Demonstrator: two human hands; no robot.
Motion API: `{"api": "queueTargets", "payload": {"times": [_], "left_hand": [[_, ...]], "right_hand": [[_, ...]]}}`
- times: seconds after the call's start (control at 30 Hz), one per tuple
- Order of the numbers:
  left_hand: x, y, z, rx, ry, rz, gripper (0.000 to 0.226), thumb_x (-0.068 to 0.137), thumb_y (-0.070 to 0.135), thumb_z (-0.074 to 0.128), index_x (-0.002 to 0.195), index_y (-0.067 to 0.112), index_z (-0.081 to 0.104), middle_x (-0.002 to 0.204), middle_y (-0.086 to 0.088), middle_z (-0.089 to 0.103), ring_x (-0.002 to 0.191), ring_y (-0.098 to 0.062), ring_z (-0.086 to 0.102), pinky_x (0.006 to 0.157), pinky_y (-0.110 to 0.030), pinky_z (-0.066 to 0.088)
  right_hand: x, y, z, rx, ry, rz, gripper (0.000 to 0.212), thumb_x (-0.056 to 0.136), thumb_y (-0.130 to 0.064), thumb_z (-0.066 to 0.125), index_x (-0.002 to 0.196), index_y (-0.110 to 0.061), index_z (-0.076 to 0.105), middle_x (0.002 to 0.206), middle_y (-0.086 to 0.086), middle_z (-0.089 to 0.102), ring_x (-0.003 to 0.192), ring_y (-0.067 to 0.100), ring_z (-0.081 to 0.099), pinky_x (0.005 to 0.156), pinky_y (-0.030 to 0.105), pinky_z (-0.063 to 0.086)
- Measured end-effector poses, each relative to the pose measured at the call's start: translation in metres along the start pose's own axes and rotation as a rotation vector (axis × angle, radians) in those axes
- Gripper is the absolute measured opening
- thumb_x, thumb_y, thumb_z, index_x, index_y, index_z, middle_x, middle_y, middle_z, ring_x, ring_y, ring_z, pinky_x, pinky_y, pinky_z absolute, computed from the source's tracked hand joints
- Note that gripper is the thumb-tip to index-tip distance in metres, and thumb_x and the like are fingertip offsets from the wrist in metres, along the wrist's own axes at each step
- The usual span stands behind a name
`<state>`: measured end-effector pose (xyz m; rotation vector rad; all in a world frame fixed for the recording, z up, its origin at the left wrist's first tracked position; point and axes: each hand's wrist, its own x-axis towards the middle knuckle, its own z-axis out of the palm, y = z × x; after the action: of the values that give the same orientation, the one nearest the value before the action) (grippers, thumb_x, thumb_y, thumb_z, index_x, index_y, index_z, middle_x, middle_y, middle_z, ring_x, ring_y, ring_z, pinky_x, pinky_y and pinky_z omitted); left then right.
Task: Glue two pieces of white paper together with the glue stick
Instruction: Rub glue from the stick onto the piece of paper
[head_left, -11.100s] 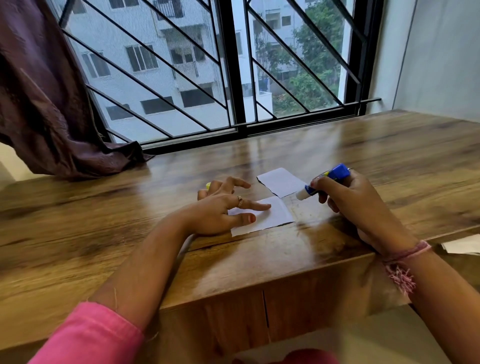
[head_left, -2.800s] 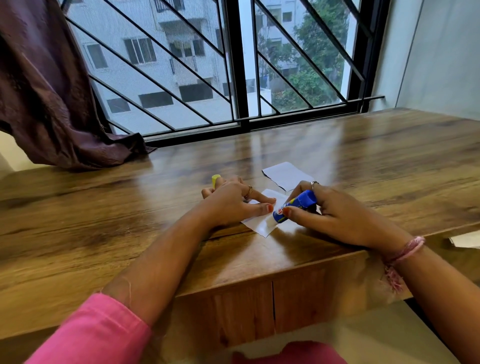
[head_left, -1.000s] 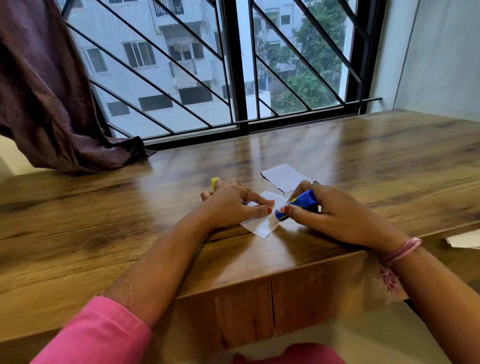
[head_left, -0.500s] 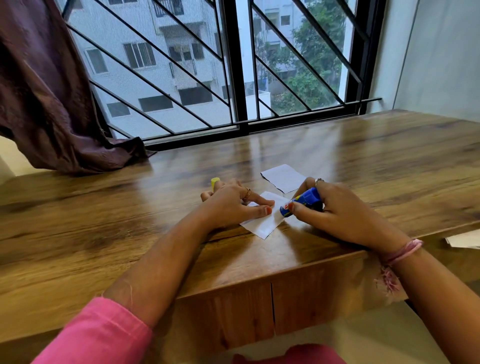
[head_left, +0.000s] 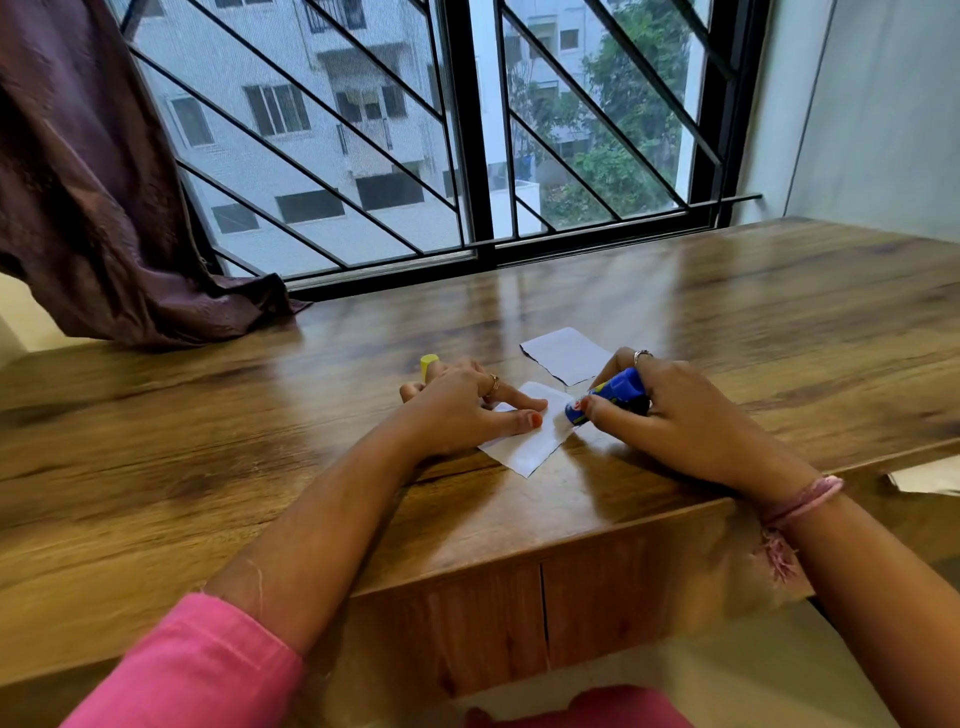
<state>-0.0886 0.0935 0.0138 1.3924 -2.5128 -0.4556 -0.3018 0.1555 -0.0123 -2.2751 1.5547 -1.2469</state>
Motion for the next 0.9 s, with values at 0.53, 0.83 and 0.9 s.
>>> {"api": "queueTargets", "payload": {"times": [0.53,0.83,0.9], "left_hand": [[-0.0003,0.0001,0.0003,-0.023,0.001,-0.015,0.008,0.079,0.066,0.057,0.084,0.070,0.053,0.092,0.011,0.044,0.105,-0.021,0.032,0.088,-0.042,0.030],[0.0016,-0.0002,0.0005,-0.025,-0.008,-0.021,0.019,0.080,0.064,0.058,0.098,0.065,0.054,0.096,0.004,0.045,0.107,-0.023,0.033,0.095,-0.045,0.032],[0.0021,-0.0003,0.0007,-0.018,-0.006,-0.024,0.019,0.080,0.064,0.057,0.099,0.064,0.055,0.097,0.004,0.045,0.107,-0.023,0.033,0.093,-0.042,0.031]], "right_hand": [[0.0031,0.0049,-0.0012,-0.008,0.064,0.125,0.023,0.076,-0.047,0.060,0.071,-0.025,0.054,0.047,-0.009,0.048,0.046,0.001,0.048,0.048,0.012,0.036],[0.0054,0.0066,-0.0013,-0.046,0.111,0.206,0.021,0.082,-0.037,0.062,0.071,-0.022,0.052,0.049,-0.008,0.046,0.046,0.003,0.046,0.049,0.012,0.036],[0.0054,0.0056,-0.0013,-0.044,0.107,0.205,0.021,0.082,-0.036,0.062,0.071,-0.023,0.051,0.049,-0.008,0.046,0.047,0.001,0.047,0.048,0.010,0.036]]}}
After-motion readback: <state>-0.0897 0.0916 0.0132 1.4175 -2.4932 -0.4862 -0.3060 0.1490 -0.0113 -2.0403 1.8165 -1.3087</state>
